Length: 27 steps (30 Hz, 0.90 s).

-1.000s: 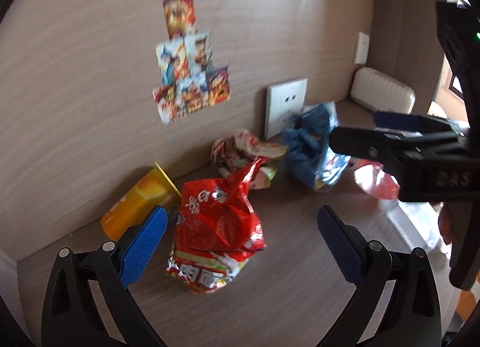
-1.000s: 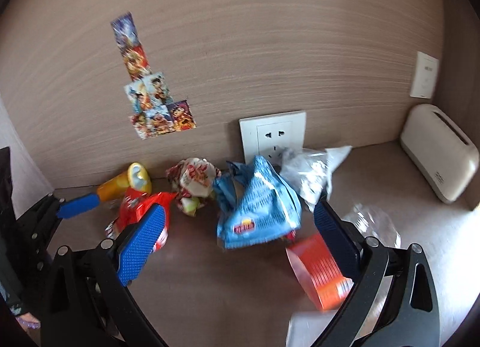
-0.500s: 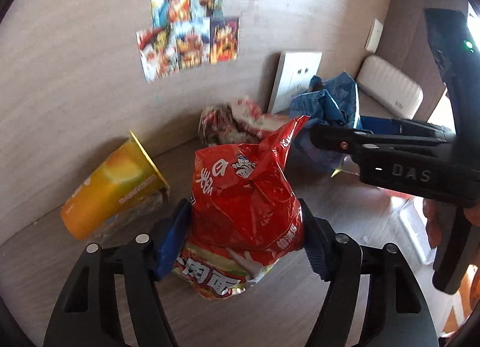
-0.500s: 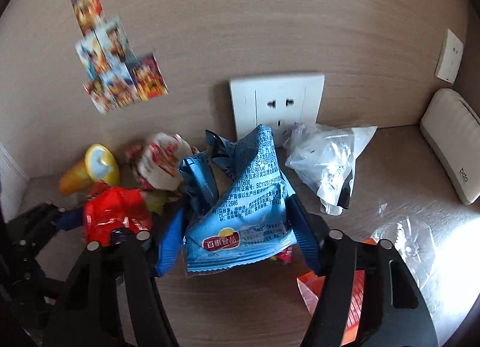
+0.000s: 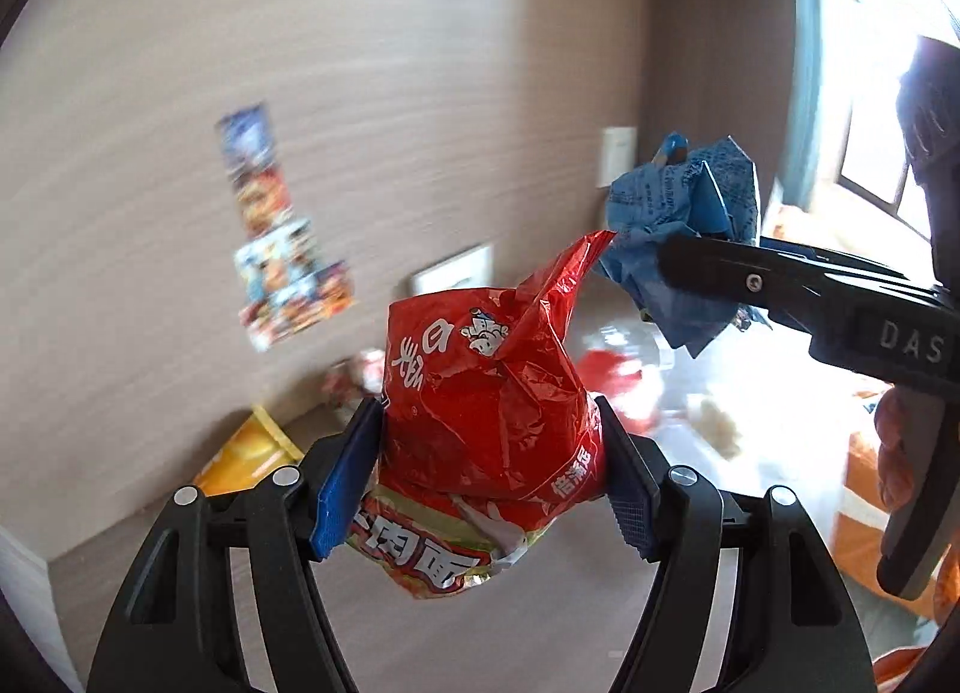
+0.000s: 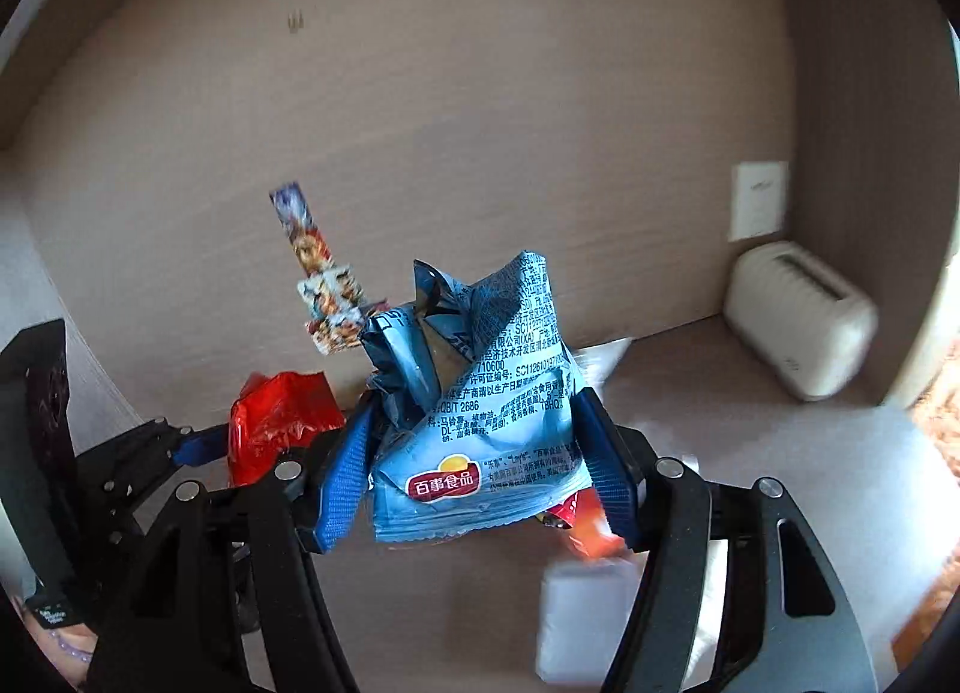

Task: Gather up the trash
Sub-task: 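Carry the red and blue snack bags with both tools over the bin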

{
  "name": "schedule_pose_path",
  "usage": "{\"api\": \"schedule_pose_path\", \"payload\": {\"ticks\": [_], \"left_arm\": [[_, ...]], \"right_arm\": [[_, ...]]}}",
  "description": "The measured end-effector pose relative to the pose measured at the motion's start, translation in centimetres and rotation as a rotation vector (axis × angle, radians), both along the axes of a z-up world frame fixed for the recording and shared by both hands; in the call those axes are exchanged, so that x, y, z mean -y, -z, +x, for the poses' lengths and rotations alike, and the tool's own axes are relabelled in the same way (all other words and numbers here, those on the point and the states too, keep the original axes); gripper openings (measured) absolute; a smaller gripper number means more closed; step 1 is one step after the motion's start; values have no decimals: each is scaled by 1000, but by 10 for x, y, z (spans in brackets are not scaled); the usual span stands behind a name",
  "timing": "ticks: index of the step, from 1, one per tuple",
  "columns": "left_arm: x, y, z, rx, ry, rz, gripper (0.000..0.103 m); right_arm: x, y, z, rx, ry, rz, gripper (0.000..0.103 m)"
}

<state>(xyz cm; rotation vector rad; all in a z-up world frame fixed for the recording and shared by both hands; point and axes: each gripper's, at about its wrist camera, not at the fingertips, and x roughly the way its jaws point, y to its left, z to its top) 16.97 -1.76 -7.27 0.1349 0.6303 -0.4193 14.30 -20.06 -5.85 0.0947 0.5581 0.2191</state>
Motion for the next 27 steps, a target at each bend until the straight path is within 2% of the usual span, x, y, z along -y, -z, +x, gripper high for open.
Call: {"api": "schedule_pose_path", "payload": {"ticks": [5,11,19,27], "left_arm": [[48,-7,-31,15,132,-6,68],[116,0,-72,-9,322,-1,68],[206,29,-134,-67,553,24,66],[273,74,-178,-137,719,75,66]], "right_arm": [[34,-18,-44,23,112,-8,66],[85,-11,-109,-6,278,-19,66],[150,21,-188,-89,469,4,66],[200,59,-246,-165,620,44,66]]}}
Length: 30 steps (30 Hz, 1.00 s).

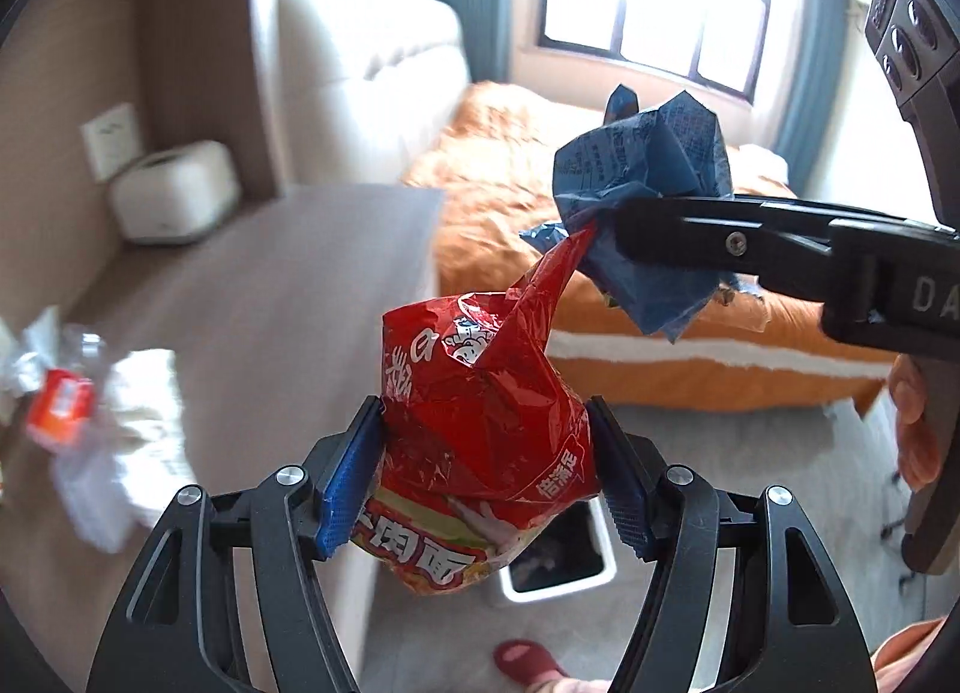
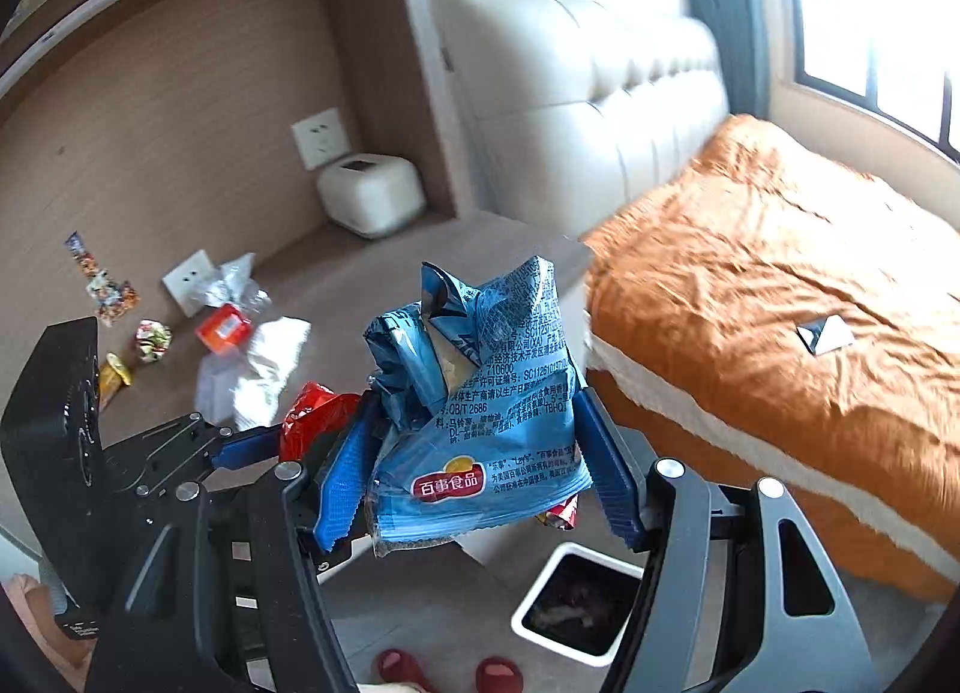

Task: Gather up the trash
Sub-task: 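Carry the red and blue snack bags with both tools over the bin, then open both tools to drop the snack bags into the bin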

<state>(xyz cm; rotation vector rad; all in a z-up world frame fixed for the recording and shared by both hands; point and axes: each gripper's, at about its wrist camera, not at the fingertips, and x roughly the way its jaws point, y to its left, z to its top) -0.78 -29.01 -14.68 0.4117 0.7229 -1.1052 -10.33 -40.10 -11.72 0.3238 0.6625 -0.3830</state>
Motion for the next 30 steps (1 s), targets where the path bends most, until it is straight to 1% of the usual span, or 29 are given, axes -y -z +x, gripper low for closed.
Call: {"api": "schedule_pose_path", "payload": {"ticks": [3,8,12,13,14,15,20,24,25,28,29,30], "left_arm": [[21,24,-14,-15,45,35,66],[50,79,-29,-75,110,111,66],[68,135,-35,-123,143,177,66],[74,154,-36,-140,149,196,66],[77,167,-34,-150,154,209,66],[81,182,-34,-159,159,223,66],[102,256,-34,-212,158,286,66],[111,307,-34,-255,149,318,66],[112,322,-33,-272,143,327,66],[120,353,-37,-301,132,350,66],[122,366,-37,-309,128,362,67],[121,377,-36,-319,129,369,73]], "right_arm": [[16,24,-17,-32,47,34,66],[40,68,-39,-92,117,94,66],[54,111,-46,-144,154,141,66],[58,126,-46,-166,156,154,66],[60,141,-45,-186,162,164,66],[62,151,-45,-193,162,175,66],[70,224,-41,-262,164,233,66],[81,286,-40,-302,186,290,65],[83,300,-40,-315,190,299,65],[87,335,-37,-338,192,311,65],[88,349,-35,-354,191,319,65],[88,356,-34,-359,190,326,65]]}}
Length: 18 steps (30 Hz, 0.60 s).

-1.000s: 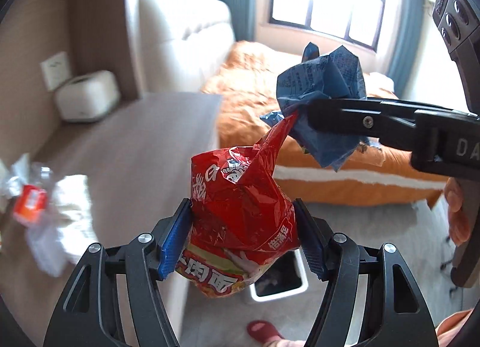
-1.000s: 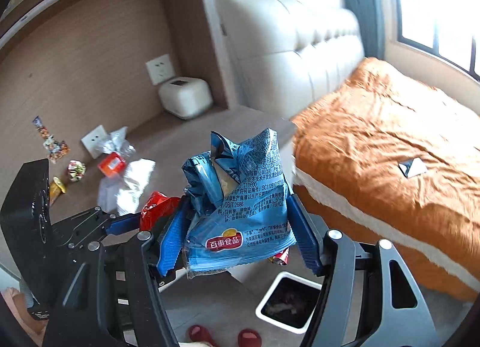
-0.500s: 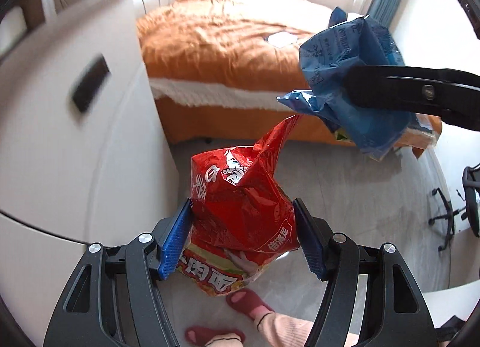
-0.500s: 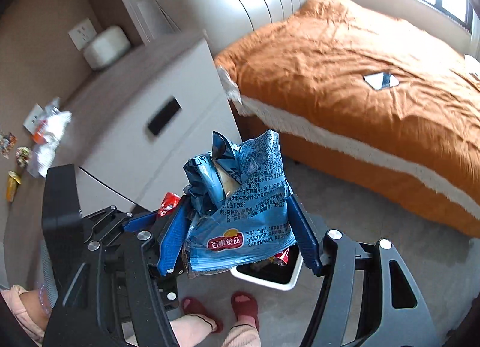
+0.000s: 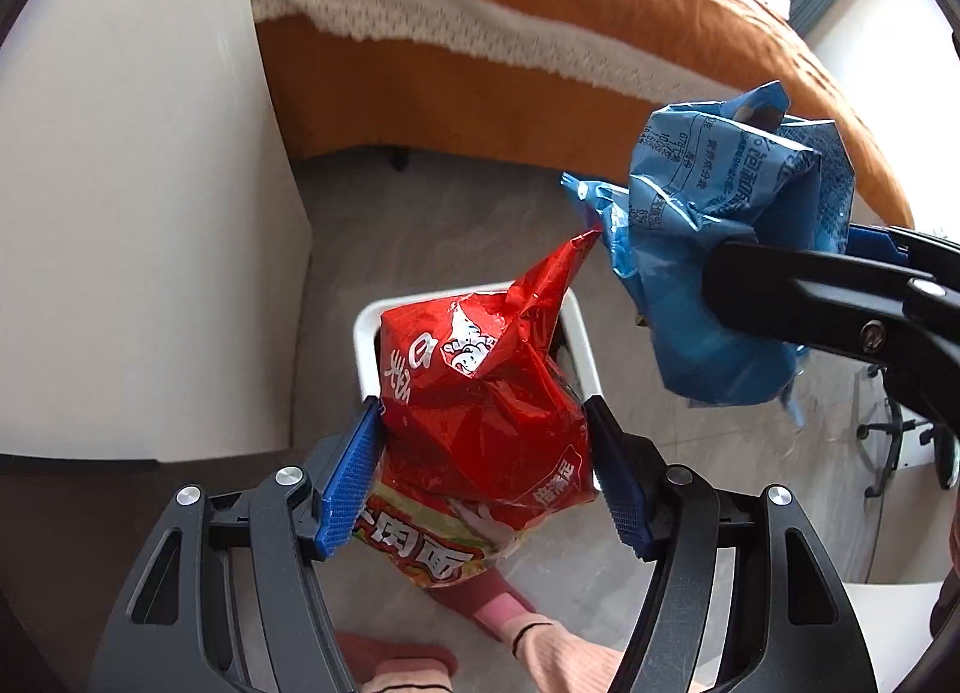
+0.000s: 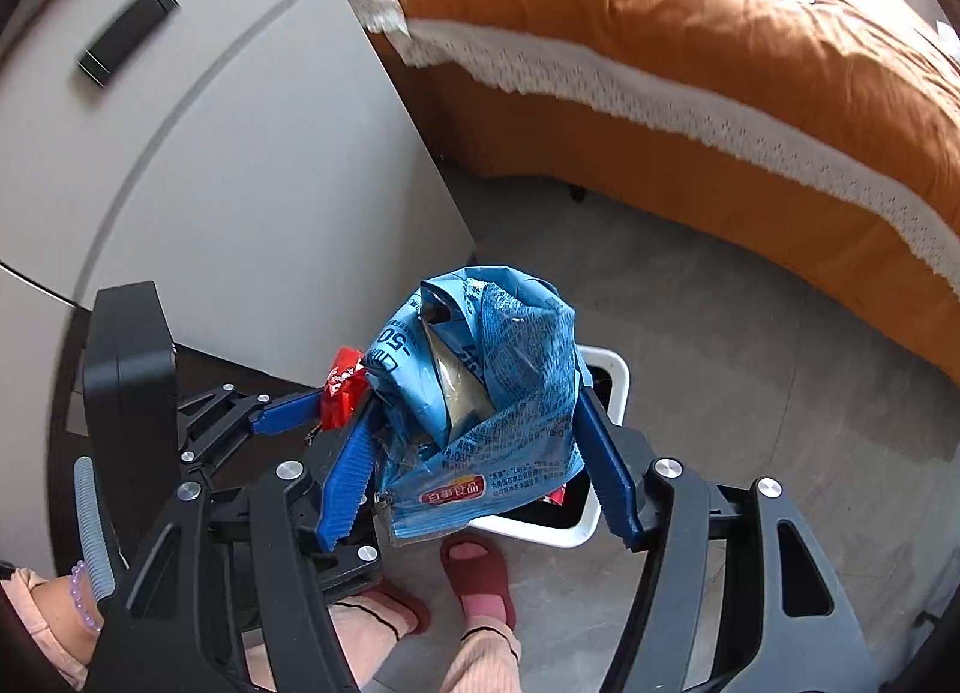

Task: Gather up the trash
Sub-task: 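Open both tools to drop the snack bags into the bin, then move both open tools back toward the remaining trash on the desk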

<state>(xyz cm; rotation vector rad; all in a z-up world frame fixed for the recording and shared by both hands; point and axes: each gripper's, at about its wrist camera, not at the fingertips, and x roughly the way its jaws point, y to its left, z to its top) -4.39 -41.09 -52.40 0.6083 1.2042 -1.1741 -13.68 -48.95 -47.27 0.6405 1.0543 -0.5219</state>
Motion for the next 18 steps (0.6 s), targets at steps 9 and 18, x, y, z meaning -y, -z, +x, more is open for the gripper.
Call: {"api": "schedule_pose_path", "payload": {"ticks": [9,18], "left_arm": [[2,42,-1,0,-13,51,98],[-5,2,9,5,-41,21,98]], "right_arm": [[3,43,-1,-108,-11,22,99],[-1,8,1,-81,-17,11,99]]}}
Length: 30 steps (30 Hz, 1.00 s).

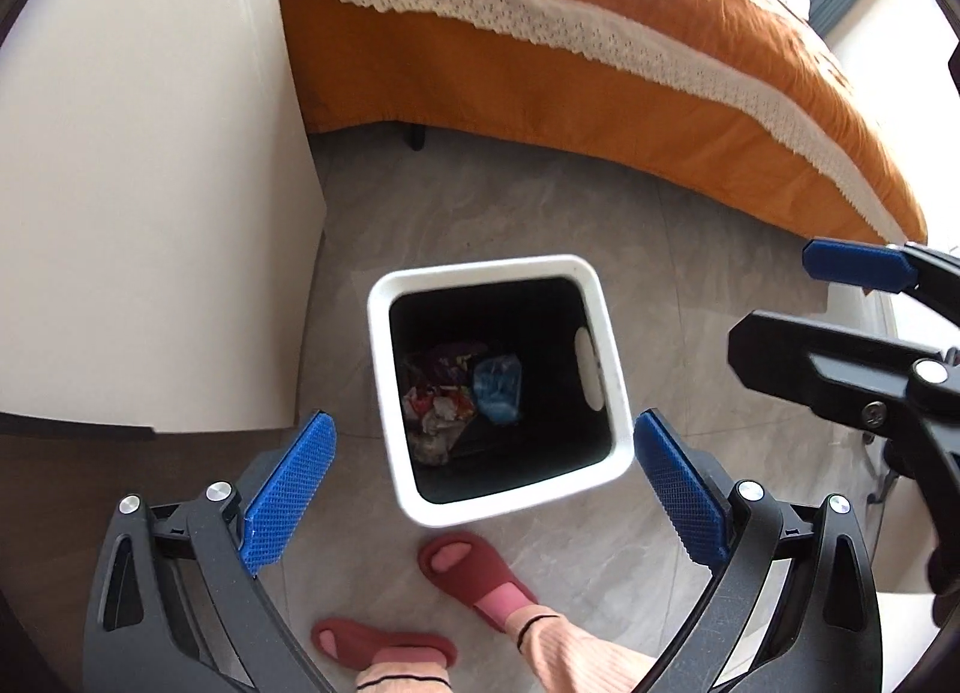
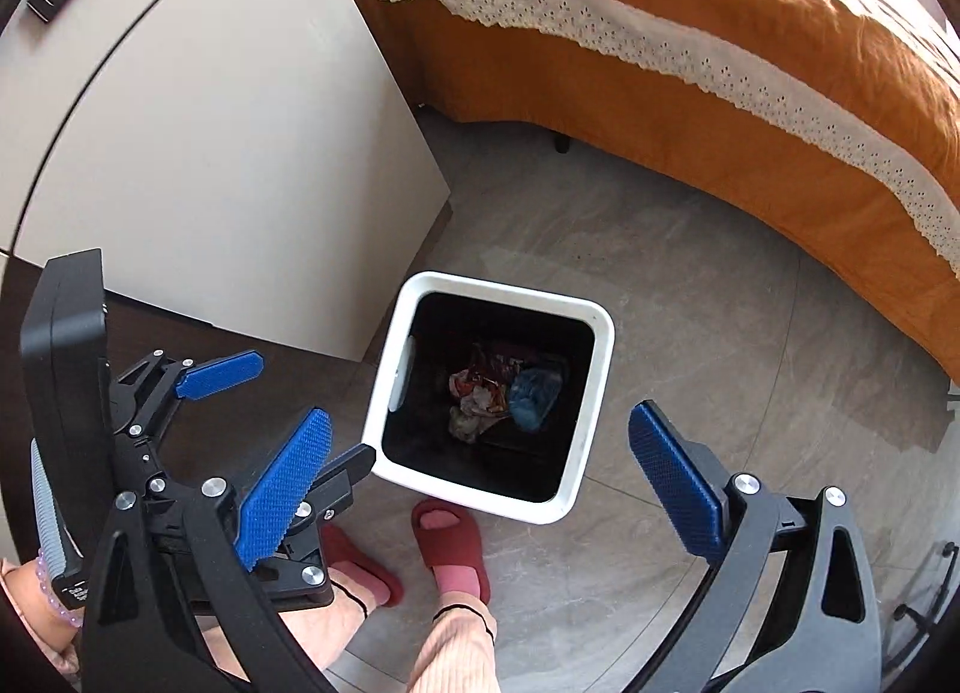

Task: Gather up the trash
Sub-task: 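Move both open tools back toward the remaining trash on the desk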

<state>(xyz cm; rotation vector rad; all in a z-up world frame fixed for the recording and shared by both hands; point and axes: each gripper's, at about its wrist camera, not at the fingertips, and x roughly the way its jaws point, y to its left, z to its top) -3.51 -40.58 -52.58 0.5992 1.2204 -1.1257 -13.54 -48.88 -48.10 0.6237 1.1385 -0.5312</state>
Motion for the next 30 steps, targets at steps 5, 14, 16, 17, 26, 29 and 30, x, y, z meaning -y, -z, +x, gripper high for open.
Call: {"api": "schedule_pose_path", "payload": {"ticks": [5,14,16,17,26,29,30], "left_arm": [[-11,-59,2,23,-33,-59,98],[-34,-196,-3,94,-86,-208,98],[-43,-228,-3,126,-107,-239,98],[-47,-243,-3,140,-118,-254,98],[-95,-350,15,318,-267,-346,98],[-114,-380,26,374,-340,-366,98],[-121,-387,29,395,-362,-369,98]], "right_arm": [[-8,-54,3,54,-9,-33,99],[-33,-190,5,207,-74,-192,99],[-41,-219,8,244,-98,-232,99],[-43,-234,9,268,-108,-244,99],[-76,-334,38,485,-263,-338,99],[-94,-357,57,548,-334,-343,99],[-100,-362,62,562,-355,-348,99]]}}
